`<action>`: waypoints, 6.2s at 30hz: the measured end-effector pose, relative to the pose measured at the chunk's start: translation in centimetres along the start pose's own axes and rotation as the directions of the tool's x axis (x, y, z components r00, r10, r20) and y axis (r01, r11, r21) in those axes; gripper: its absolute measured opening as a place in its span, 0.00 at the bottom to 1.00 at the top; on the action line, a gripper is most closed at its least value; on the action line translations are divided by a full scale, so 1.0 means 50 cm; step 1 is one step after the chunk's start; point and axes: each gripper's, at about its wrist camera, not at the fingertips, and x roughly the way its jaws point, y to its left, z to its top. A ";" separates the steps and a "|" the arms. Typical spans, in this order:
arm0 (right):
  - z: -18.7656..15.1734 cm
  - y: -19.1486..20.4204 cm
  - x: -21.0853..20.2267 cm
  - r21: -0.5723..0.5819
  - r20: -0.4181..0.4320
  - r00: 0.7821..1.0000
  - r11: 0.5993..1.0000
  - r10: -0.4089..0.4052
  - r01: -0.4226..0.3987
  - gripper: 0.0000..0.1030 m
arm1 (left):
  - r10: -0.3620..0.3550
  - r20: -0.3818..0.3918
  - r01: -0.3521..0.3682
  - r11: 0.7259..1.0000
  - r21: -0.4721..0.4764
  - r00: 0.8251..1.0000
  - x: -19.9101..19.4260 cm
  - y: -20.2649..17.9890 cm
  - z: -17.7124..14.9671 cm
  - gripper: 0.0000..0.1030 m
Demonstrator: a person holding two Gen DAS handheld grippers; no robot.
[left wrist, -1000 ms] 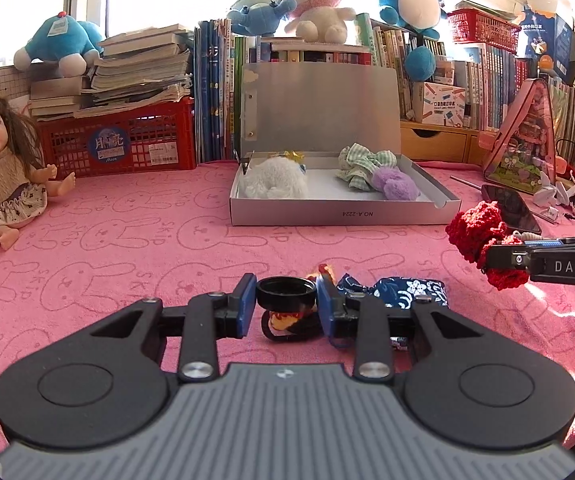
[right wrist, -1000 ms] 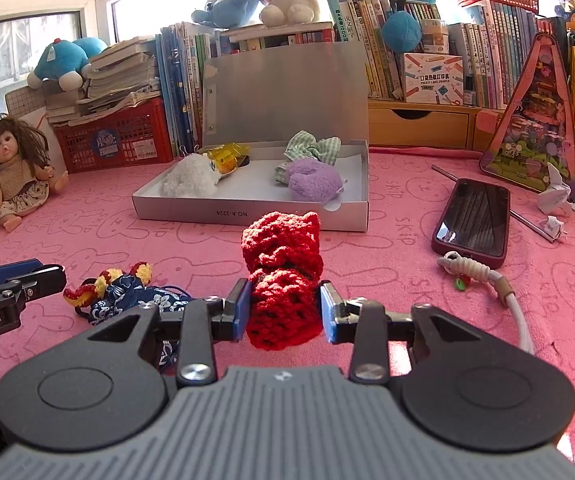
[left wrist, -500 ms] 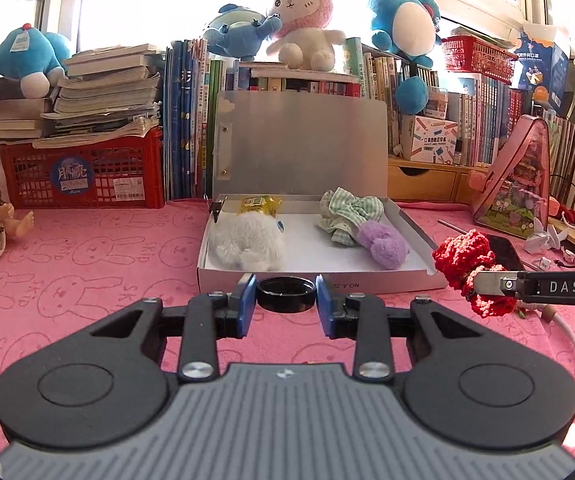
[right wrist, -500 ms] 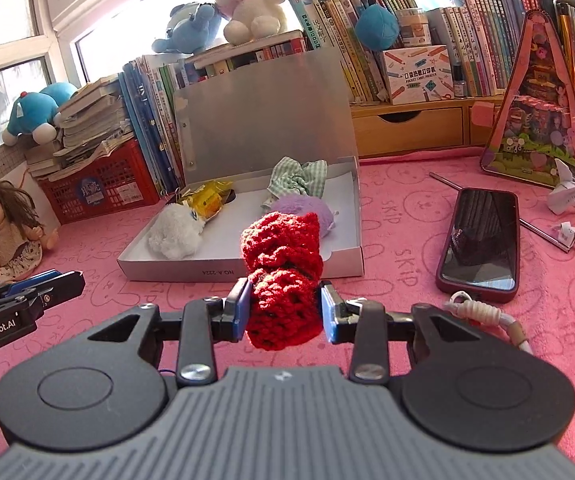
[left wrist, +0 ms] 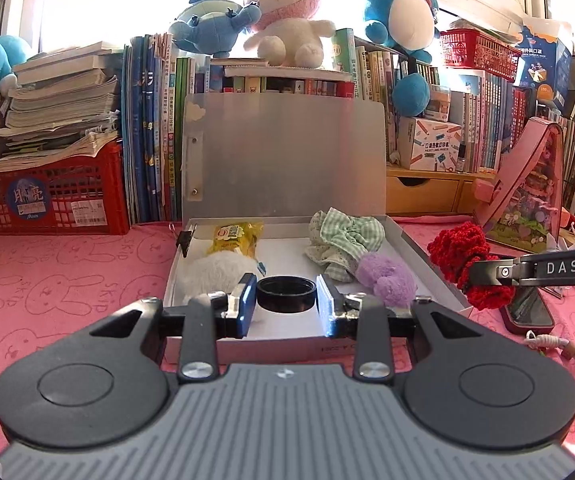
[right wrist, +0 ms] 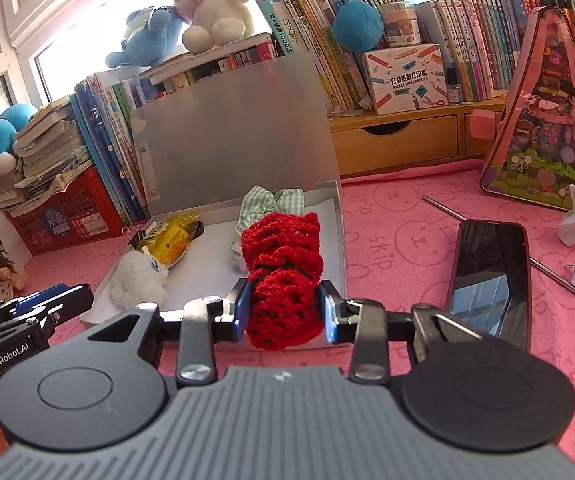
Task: Organize objects
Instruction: 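Carry the black lid and red knitted toy over into the white box, then open both tools to drop the lid and red toy in the box, then move the left tool to the yellow-red knitted toy while the right tool reaches the clear plastic ring, then grasp the yellow-red knitted toy with the left tool while the right tool grasps the clear ring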
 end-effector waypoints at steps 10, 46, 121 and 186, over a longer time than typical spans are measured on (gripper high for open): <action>0.085 -0.039 0.131 0.054 -0.064 0.998 0.998 -0.013 0.016 0.39 | 0.018 -0.045 -0.020 0.999 -0.034 0.999 0.171 0.010 0.078 0.37; 0.085 -0.033 0.206 0.002 -0.058 0.998 1.000 0.006 -0.006 0.62 | 0.128 -0.306 -0.104 0.990 0.093 0.944 0.400 -0.033 0.073 0.66; -0.420 0.074 -0.277 -0.362 0.008 0.987 0.920 0.162 -0.148 0.61 | 0.086 -0.088 -0.077 0.993 0.093 0.992 -0.162 -0.025 -0.236 0.49; -0.415 0.080 -0.277 -0.341 0.048 0.991 0.935 0.121 -0.098 0.32 | 0.144 -0.098 -0.147 0.989 -0.028 0.985 -0.165 0.009 -0.217 0.27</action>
